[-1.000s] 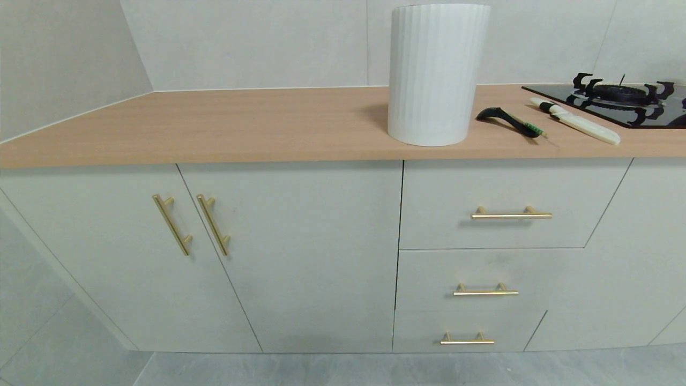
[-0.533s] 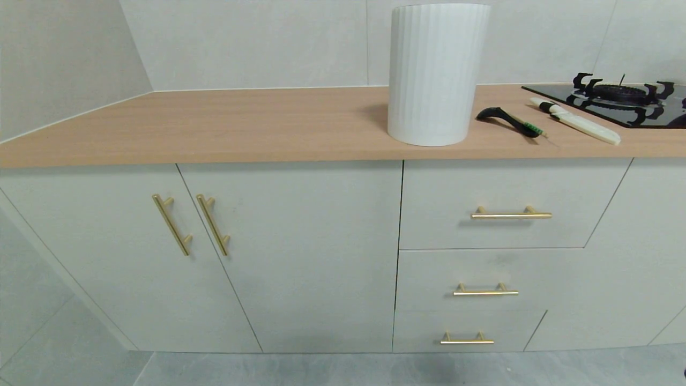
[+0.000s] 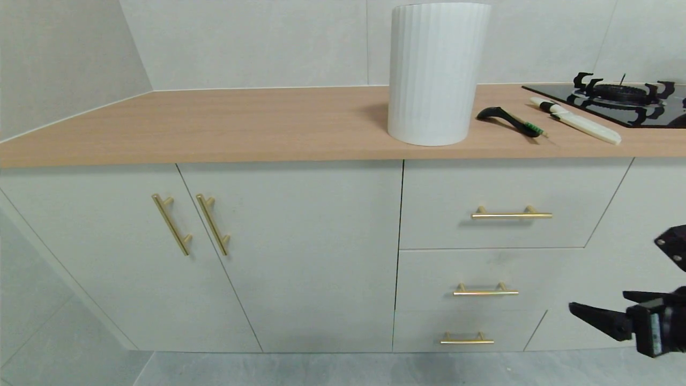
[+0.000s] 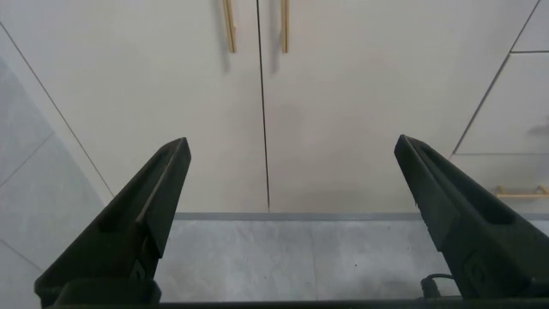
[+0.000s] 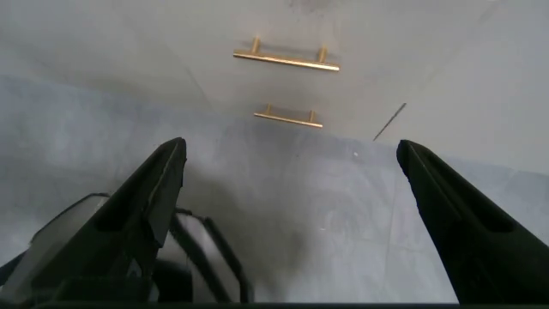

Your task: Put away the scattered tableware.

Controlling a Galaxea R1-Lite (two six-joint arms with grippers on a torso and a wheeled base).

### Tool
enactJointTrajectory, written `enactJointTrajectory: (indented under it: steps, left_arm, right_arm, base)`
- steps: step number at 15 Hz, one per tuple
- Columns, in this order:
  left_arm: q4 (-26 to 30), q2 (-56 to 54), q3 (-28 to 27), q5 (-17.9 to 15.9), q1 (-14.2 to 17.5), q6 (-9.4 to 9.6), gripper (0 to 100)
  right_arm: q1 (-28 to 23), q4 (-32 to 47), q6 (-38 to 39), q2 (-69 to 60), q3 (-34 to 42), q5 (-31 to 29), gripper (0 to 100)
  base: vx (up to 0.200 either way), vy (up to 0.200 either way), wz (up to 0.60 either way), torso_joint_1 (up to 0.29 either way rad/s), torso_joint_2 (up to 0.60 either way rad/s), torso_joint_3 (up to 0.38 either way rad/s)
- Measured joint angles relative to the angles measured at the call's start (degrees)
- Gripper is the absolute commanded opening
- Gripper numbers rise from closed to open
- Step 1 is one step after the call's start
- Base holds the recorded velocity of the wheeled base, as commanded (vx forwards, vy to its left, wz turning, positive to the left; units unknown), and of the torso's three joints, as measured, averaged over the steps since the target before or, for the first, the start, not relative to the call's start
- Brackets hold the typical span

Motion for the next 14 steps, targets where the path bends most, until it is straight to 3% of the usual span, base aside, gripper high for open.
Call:
enactJointTrajectory:
  steps: [7, 14]
  left_arm:
    - [0.0, 0.0, 0.0, 0.0, 0.0, 0.00, 100]
    - [0.0, 0.0, 0.0, 0.0, 0.0, 0.00, 100]
  right_arm:
    - [0.3, -26.4, -0.1, 30.8, -0.9, -0.7, 100]
    - [2.6, -44.4, 3.4, 48.6, -2.8, -5.2, 100]
  base:
    - [0.000, 0.000, 0.00, 0.000, 0.00, 0.000]
    - [0.000, 0.000, 0.00, 0.000, 0.00, 0.000]
